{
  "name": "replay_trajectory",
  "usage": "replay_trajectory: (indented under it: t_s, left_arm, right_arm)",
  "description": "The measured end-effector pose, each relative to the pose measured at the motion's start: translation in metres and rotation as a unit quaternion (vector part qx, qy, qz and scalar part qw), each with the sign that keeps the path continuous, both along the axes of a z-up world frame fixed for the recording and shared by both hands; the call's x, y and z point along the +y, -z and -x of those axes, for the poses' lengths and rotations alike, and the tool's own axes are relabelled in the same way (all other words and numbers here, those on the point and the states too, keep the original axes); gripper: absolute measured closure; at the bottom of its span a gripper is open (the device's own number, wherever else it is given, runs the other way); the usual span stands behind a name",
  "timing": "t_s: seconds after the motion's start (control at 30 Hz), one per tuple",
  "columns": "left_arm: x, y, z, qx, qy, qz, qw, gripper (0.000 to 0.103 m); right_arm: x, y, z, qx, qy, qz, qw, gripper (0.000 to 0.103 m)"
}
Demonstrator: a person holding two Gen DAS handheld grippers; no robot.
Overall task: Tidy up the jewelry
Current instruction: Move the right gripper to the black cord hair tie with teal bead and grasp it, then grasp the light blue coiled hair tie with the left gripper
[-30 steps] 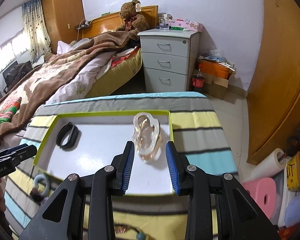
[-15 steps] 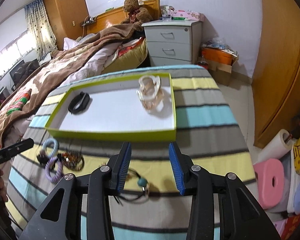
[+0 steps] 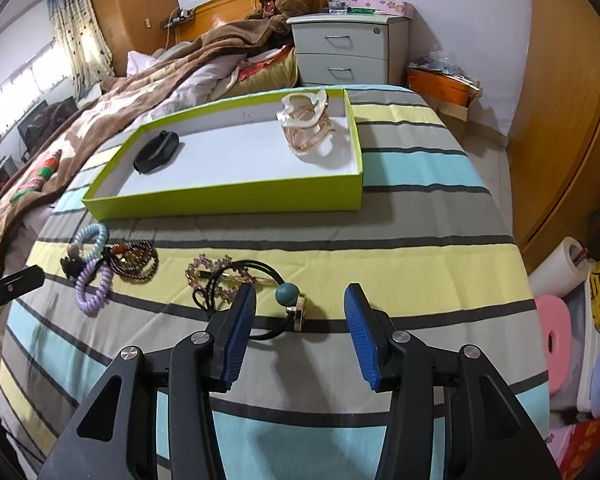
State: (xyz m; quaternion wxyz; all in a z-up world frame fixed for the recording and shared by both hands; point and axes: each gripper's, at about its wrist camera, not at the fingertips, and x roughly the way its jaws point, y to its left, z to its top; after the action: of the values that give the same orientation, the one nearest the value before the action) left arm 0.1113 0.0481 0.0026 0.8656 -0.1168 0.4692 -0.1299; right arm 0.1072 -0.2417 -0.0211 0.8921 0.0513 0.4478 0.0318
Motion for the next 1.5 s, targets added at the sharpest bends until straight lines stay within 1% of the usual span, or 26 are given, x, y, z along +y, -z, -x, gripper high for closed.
replay_trajectory:
  t_s: [0.17,0.4,0.43,0.47,0.5,0.53,0.57,0.63,0.83,0.93,1.13,1.23,1.37,1.43,1.5]
  left_arm:
    - [-0.002,0.007,0.005,0.021,0.004,-0.004,0.9998,0.044]
    - [0.001,0.014,0.01,0.037,-0.001,-0.009,0.9993,0.044]
    - [0.001,0.015,0.01,0.038,-0.003,-0.009,0.9992,0.044]
    - [0.002,0.015,0.01,0.038,-0.004,-0.009,0.9992,0.044]
    - [0.002,0.015,0.01,0.039,-0.005,-0.009,0.9992,0.044]
    - [0.003,0.016,0.011,0.04,-0.007,-0.01,0.9991,0.044]
    - [0.003,0.016,0.011,0.039,-0.009,-0.009,0.9991,0.044]
    - [0.003,0.015,0.01,0.04,-0.01,-0.009,0.9991,0.044]
    - [0.003,0.014,0.008,0.036,-0.016,-0.003,0.9992,0.045]
    - [0.002,0.012,0.006,0.031,-0.017,-0.006,0.9993,0.045]
    - [0.01,0.004,-0.011,0.02,-0.043,0.003,0.9989,0.047]
    - [0.013,0.0,-0.025,0.016,-0.056,-0.008,0.9982,0.051]
    - [0.015,0.002,-0.046,0.02,-0.065,-0.023,0.9974,0.052]
    - [0.014,0.007,-0.055,0.026,-0.061,-0.037,0.9972,0.053]
    - [0.01,0.013,-0.062,0.038,-0.049,-0.041,0.9972,0.055]
  right_arm:
    - [0.004,0.005,0.0,0.006,-0.001,0.01,1.0,0.056]
    - [0.007,0.007,0.003,-0.003,-0.002,0.03,1.0,0.056]
    - [0.008,0.007,0.004,-0.005,-0.003,0.034,0.999,0.058]
    - [0.009,0.007,0.004,-0.006,-0.002,0.04,0.999,0.065]
    - [0.009,0.007,0.005,-0.008,0.0,0.05,0.999,0.07]
    - [0.009,0.007,0.005,-0.01,0.002,0.053,0.999,0.078]
    - [0.007,0.007,0.006,-0.01,0.002,0.048,0.999,0.082]
    - [0.005,0.007,0.007,-0.011,0.005,0.042,0.999,0.086]
    - [-0.011,0.002,0.012,-0.025,0.025,0.014,0.999,0.086]
    - [-0.018,-0.004,0.014,-0.035,0.034,0.001,0.999,0.086]
    - [-0.028,-0.013,0.022,-0.051,0.047,-0.016,0.997,0.086]
    - [-0.032,-0.015,0.024,-0.055,0.053,-0.022,0.997,0.086]
    - [-0.033,-0.016,0.024,-0.056,0.054,-0.023,0.997,0.086]
    - [-0.033,-0.016,0.024,-0.055,0.055,-0.023,0.997,0.086]
    - [-0.034,-0.016,0.023,-0.054,0.057,-0.024,0.997,0.086]
